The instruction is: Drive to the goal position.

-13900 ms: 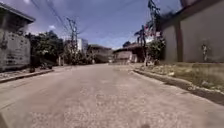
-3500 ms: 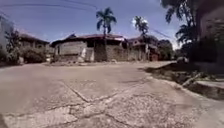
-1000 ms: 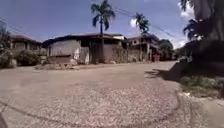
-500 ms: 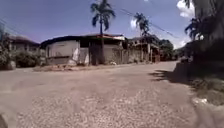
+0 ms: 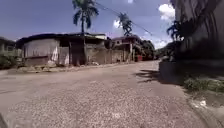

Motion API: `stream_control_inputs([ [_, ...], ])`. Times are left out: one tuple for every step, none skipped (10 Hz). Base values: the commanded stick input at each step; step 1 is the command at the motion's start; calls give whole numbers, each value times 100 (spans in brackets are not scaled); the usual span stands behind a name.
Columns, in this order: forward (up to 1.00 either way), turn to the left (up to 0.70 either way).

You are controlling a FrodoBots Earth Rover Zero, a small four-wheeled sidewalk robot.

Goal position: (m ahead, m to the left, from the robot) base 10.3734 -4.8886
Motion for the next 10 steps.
stream_control_inputs([
  [70, -21],
  [70, -29],
  [70, -31],
  [70, -22],
  [70, -7],
  [70, 0],
  [70, 0],
  [70, 0],
  [70, 0],
  [70, 0],
])
